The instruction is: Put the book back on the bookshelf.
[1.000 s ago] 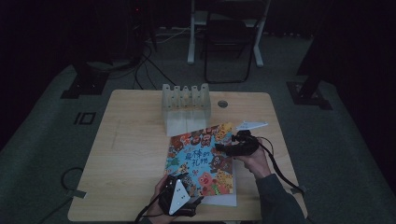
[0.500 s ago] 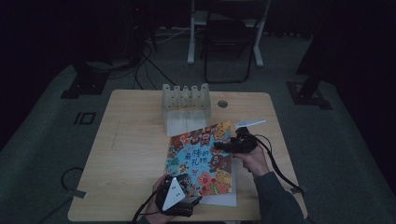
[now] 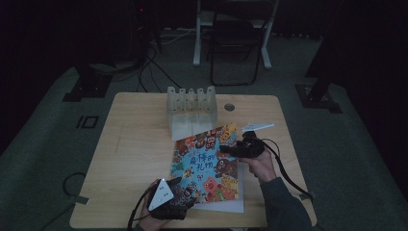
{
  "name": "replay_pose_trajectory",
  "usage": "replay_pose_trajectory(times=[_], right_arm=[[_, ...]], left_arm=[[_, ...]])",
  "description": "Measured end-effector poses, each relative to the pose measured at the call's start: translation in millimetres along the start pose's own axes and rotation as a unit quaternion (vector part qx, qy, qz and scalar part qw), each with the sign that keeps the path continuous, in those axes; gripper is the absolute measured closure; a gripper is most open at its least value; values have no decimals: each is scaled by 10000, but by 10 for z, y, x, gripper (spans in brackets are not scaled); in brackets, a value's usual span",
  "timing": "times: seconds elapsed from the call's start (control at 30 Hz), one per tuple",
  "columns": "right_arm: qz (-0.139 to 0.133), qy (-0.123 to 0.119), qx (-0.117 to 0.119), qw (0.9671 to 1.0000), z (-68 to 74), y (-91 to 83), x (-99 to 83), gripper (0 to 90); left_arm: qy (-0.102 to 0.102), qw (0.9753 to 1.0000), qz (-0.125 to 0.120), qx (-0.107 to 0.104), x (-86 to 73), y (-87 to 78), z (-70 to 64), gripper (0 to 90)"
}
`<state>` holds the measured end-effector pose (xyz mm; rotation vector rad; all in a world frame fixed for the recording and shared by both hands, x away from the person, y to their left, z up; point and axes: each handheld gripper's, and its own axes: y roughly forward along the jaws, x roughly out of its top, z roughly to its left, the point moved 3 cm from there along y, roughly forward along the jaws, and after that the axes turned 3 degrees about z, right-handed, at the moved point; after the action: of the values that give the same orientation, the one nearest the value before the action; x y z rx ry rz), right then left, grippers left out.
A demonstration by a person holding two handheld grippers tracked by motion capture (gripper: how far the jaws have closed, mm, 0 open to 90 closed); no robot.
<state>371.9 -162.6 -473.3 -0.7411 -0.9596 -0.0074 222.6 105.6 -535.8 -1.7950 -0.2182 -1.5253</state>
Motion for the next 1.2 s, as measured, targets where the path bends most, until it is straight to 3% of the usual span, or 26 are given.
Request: replay_pose_trajectory(times=[0.27,0.43,0.87,1.2], right_arm=[[-89,-146,-19,9999,41,-43,-4,612],[-127,-225,-32,9997,64,-76,-7,614],[-257,-633,-117,9976,209,-181,44,621],[-388,-804,-117,9959,270,-242,40,631]], left_arm=[[-179,9997,104,124,-12,-6,134,159],[-111,9996,176,178,-13,-12,175,183],[-287,9992,220,190,-20,-30,296,218],[-370,9987,255,238,-10,-41,386,227]])
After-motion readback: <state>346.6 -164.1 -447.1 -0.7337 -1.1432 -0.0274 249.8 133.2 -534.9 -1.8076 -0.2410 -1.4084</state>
